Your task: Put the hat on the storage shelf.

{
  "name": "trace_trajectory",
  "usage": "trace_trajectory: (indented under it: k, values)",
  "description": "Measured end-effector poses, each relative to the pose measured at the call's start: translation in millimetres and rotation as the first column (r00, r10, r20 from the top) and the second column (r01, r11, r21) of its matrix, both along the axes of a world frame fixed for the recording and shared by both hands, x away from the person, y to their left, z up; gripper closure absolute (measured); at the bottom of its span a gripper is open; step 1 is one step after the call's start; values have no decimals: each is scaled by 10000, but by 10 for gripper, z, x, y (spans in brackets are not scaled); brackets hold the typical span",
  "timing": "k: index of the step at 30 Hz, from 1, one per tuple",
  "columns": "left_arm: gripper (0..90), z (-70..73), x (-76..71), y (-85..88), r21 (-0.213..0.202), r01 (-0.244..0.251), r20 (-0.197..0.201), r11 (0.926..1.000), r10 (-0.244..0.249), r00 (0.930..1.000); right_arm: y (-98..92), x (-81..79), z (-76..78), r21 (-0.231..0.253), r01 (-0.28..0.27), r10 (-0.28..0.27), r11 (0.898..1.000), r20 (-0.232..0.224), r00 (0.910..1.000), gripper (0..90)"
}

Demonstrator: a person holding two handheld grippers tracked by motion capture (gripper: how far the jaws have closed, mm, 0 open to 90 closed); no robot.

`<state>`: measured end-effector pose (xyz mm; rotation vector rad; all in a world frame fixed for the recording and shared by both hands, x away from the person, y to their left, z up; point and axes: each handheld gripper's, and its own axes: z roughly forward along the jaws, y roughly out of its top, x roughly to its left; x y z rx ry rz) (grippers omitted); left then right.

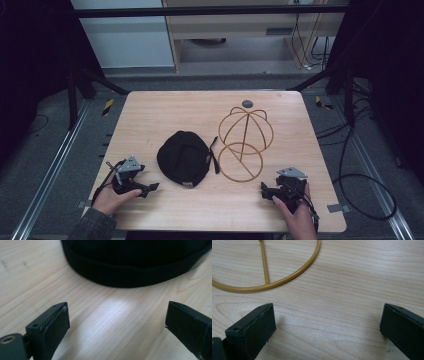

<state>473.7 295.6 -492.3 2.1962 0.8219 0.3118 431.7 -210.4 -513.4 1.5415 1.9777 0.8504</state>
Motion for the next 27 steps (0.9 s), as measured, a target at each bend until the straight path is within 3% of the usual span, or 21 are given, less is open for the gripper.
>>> trace_trajectory:
  k: [5, 13, 14, 15, 21, 24, 27]
  values:
    - [61, 65, -41, -76, -233, 286, 2, 9993, -286, 9996, 0, 0, 0, 2, 2, -2, 10000, -1, 10000, 4]
    - [61, 393, -17, -275, 603, 556, 33, 9966, -559, 9984, -1, 0, 0, -2, -11, 11, 10000, 8, 10000, 3]
    - [61, 443, 0, -302, 721, 601, 8, 9956, -603, 9982, 0, 0, 0, 3, 0, 0, 10000, 1, 10000, 4]
    - [61, 545, 46, -358, 1101, 743, -62, 9911, -741, 9972, 0, 0, 0, 2, 2, -2, 10000, 0, 10000, 4]
    - [63, 751, 219, -482, 1429, 1016, -323, 9845, -979, 9947, 0, 0, 0, 2, -1, 1, 10000, -1, 10000, 3]
    - [62, 877, 357, -542, 1744, 1182, -356, 9776, -1137, 9929, 0, 0, 0, -3, 0, 0, 10000, 0, 10000, 4]
    - [66, 990, 436, -602, 1680, 1222, -392, 9782, -1172, 9923, 0, 0, 0, 0, -3, 3, 10000, -1, 10000, 3]
